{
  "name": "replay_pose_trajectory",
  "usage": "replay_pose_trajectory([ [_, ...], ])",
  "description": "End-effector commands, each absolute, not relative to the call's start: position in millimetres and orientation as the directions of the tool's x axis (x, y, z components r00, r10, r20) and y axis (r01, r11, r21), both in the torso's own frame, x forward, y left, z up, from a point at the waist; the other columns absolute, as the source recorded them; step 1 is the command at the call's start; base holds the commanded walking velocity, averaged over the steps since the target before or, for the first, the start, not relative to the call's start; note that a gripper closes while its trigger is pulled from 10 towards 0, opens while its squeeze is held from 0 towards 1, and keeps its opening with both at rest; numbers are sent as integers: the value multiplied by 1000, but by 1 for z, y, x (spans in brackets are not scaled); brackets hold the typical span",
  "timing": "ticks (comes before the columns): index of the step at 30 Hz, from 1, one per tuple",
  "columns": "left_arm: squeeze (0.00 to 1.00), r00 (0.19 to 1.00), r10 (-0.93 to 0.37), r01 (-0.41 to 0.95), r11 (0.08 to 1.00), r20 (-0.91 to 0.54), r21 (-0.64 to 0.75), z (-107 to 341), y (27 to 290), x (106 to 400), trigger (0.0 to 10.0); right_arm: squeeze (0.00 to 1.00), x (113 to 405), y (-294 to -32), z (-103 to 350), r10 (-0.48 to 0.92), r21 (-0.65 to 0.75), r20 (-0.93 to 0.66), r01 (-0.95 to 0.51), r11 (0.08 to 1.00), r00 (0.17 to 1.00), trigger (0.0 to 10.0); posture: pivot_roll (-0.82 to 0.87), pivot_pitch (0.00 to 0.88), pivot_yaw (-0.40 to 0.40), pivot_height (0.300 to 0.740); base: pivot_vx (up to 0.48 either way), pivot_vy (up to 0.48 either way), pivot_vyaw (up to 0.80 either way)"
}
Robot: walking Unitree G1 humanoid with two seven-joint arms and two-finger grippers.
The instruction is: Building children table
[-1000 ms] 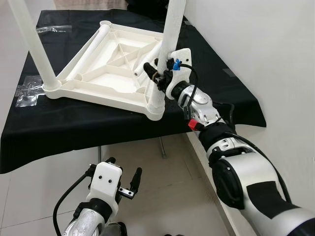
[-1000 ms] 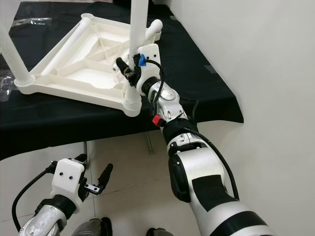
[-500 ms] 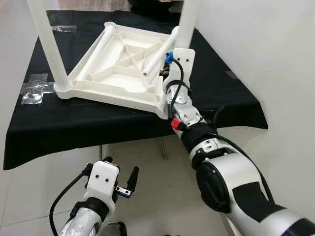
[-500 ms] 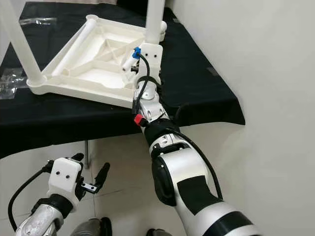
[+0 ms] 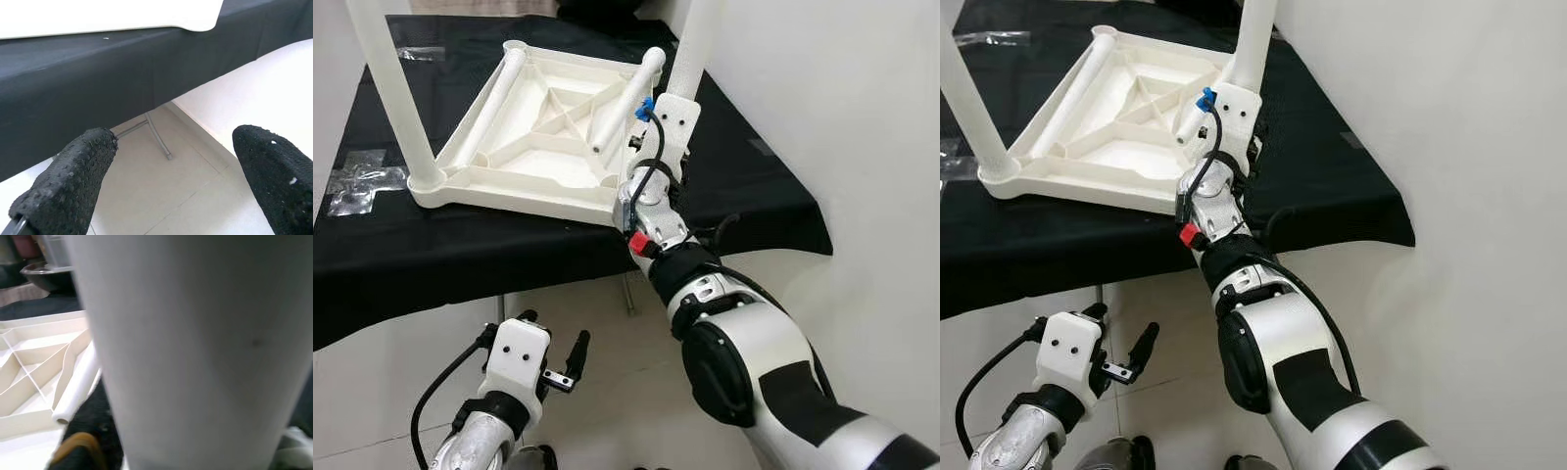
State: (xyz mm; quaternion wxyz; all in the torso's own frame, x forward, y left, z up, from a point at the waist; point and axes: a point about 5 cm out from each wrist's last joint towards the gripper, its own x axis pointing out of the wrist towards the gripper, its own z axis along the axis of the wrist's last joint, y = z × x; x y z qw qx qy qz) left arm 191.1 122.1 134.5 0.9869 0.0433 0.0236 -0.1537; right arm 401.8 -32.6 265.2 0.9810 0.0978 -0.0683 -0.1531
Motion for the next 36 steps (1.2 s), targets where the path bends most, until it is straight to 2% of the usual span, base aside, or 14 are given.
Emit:
replay_pose_trajectory([
  [1,0,947,-309,315,947,-89,62,129,120,189,10000,1000,402,-36,262,-312,191,118,287,939,943,10000,151,173,-142,740,0,0,0],
  [2,0,947,-309,315,947,-89,61,129,120,189,10000,863,403,-39,262,-319,180,132,293,939,939,10000,151,173,-142,740,0,0,0],
  [3,0,947,-308,314,948,-90,60,129,120,189,10000,0,404,-43,263,-315,174,142,290,941,938,10000,148,176,-142,740,0,0,0],
  [8,0,949,-303,308,950,-90,55,129,121,189,10000,0,407,-59,262,-282,116,194,263,958,940,10000,141,183,-138,740,0,0,0],
  [12,0,948,-305,311,949,-91,54,128,120,191,10000,0,409,-68,256,-110,158,219,76,984,970,10000,139,178,-137,740,0,0,0],
  [14,0,948,-305,311,949,-91,54,128,120,191,10000,0,409,-68,256,-110,158,219,76,984,970,10000,139,178,-137,740,0,0,0],
  [16,0,948,-304,309,949,-90,54,128,120,191,10000,0,409,-73,256,9,159,260,-52,986,965,10000,140,176,-135,740,0,0,0],
  [20,0,949,-304,309,950,-90,54,128,120,191,10000,0,409,-75,256,56,148,278,-101,984,959,10000,140,176,-135,740,0,0,0],
  [21,0,948,-305,310,949,-89,55,128,120,192,10000,0,410,-89,259,147,116,323,-193,974,935,10000,140,177,-134,740,0,0,0],
  [25,0,949,-305,310,949,-86,58,129,119,193,10000,0,412,-102,264,214,83,352,-259,962,911,10000,146,182,-139,740,0,0,0],
  [27,0,950,-301,307,950,-86,62,129,120,193,10000,0,415,-109,266,352,82,321,-396,915,879,10000,147,184,-140,740,0,0,0],
  [32,0,950,-301,306,950,-85,63,130,120,193,10000,0,415,-108,265,500,80,266,-536,840,824,10000,150,187,-143,740,0,0,0],
  [34,0,950,-301,306,950,-86,64,130,119,193,10000,0,412,-101,263,655,47,216,-678,734,724,10000,152,189,-147,740,0,0,0],
  [36,0,950,-300,306,950,-85,65,130,119,193,10000,0,410,-98,263,712,48,200,-733,679,673,10000,152,189,-147,740,0,0,0],
])
